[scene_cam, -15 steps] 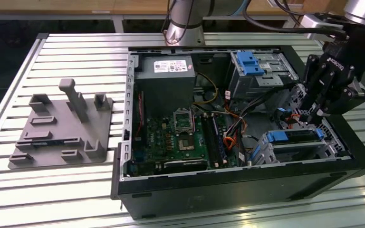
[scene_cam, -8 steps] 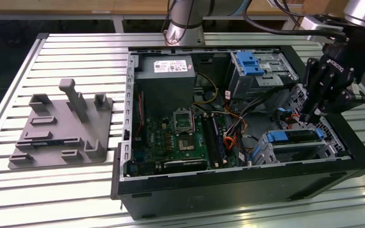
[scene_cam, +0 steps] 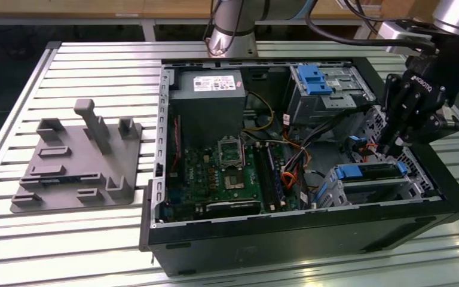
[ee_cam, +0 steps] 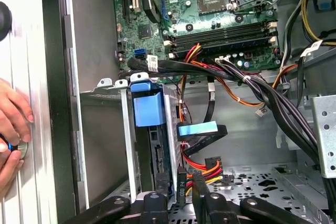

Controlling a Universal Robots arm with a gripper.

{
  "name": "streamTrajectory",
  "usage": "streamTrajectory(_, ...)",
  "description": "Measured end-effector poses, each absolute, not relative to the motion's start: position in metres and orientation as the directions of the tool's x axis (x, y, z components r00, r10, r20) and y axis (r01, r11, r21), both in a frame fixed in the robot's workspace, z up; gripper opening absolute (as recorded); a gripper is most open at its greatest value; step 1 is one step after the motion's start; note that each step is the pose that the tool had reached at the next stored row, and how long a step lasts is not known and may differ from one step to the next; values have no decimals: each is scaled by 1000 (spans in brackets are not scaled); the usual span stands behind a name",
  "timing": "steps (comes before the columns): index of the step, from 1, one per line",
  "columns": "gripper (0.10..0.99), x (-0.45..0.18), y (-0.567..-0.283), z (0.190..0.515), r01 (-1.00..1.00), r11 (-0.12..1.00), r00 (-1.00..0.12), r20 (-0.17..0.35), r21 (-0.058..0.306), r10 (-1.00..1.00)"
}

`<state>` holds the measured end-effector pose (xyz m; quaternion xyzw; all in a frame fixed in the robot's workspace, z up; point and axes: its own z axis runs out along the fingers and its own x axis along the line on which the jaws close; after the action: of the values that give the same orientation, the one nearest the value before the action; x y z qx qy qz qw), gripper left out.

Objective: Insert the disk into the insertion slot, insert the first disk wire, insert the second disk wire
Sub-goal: 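Insert the first disk wire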

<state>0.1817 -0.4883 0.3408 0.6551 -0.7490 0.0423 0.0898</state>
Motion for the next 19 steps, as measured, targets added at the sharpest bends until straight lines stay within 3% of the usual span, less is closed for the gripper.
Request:
streamTrajectory(2,310,182,-488,341,-989,138,-126,188,55,-974)
streamTrajectory(4,180,182,-489,341,-989,138,-126,187,55,-974)
streamTrajectory(19,165,173,-493,341,-989,137,-126,186,48,-975)
